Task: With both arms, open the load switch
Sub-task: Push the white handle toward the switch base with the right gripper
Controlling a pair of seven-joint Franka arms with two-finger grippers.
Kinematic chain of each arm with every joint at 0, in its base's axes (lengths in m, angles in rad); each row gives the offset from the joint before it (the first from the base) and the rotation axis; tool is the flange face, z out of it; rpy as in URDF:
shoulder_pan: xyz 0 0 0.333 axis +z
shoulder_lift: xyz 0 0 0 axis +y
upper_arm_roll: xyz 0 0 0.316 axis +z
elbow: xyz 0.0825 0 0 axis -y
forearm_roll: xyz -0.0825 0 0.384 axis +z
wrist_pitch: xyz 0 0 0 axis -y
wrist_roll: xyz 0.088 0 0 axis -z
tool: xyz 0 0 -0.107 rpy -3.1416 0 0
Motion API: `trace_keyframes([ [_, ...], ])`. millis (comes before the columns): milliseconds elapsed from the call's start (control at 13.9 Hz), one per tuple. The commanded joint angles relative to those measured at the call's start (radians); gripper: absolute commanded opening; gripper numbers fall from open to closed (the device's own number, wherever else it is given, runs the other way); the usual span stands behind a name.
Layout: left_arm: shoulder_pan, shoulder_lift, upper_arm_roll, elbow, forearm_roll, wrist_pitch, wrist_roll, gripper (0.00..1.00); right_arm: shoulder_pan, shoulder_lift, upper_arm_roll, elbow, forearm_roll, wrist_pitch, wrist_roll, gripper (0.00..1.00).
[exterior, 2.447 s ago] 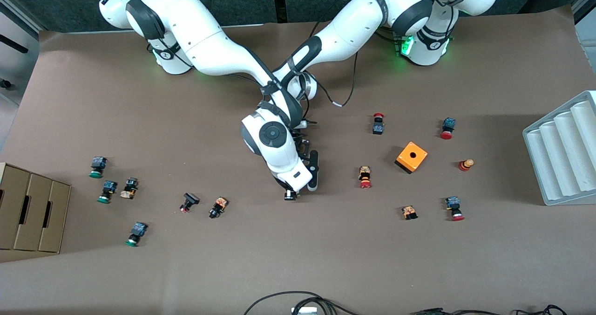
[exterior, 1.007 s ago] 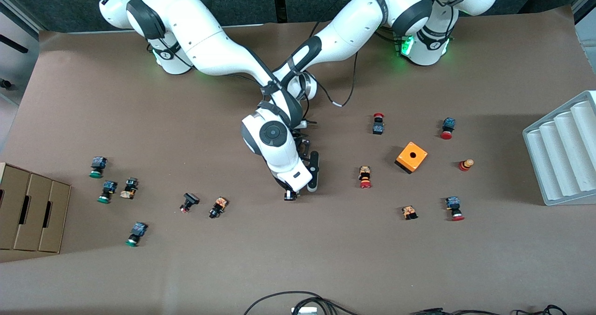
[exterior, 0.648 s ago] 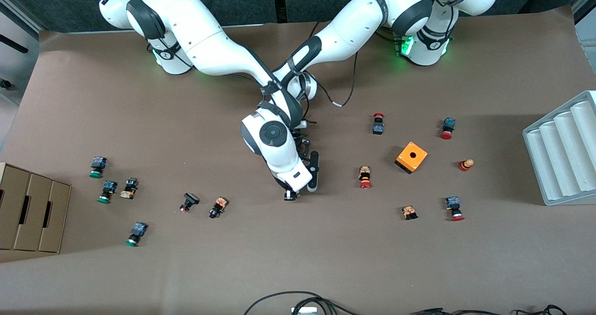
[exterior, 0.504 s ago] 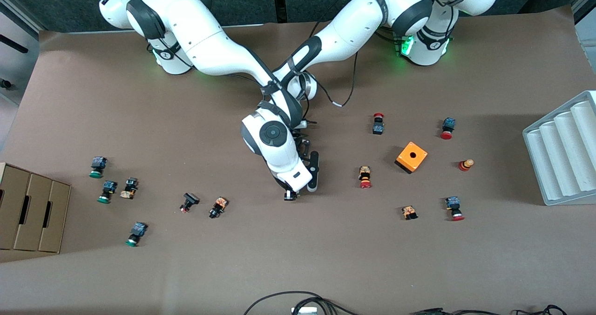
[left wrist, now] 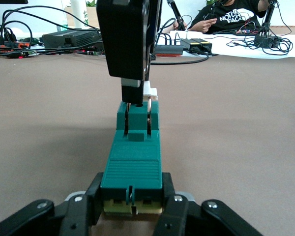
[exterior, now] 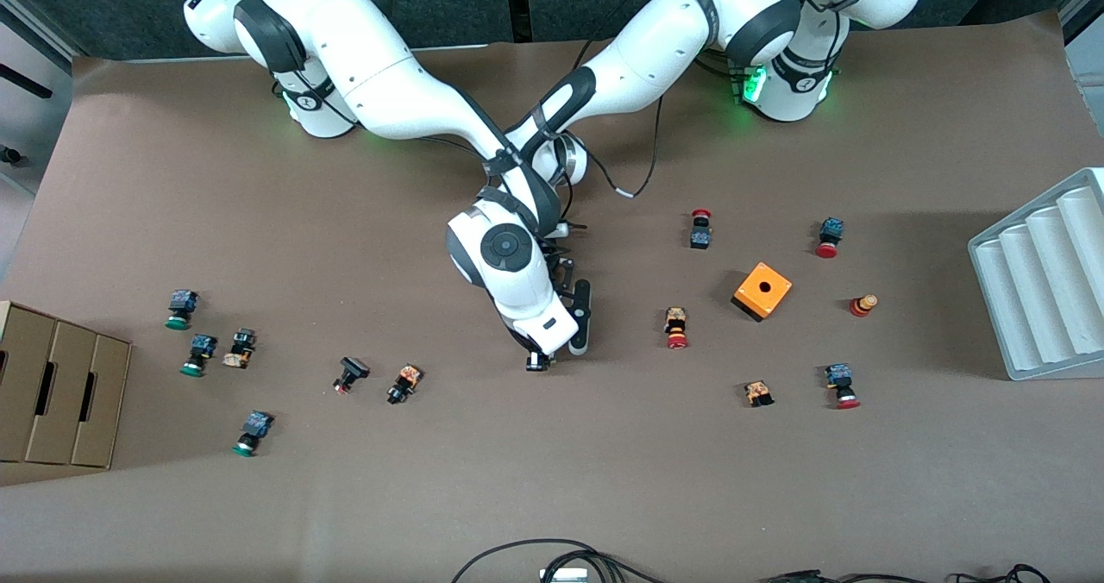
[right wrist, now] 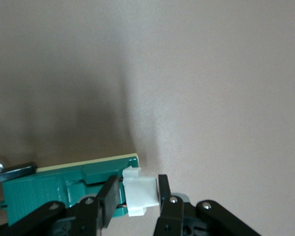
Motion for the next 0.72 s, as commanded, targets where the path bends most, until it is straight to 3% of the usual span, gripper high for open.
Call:
trace_keyframes([
  [0,0.0,0.008,0.012,0.005,0.012,-0.01,0.016,0.48,0.027,-0.021,0.012,-0.052,-0.002,-0.06,0.033,0.39],
  [648,0.0,0.008,0.011,0.005,0.012,-0.01,0.016,0.48,0.027,-0.036,0.012,-0.052,-0.002,-0.086,0.033,0.38],
])
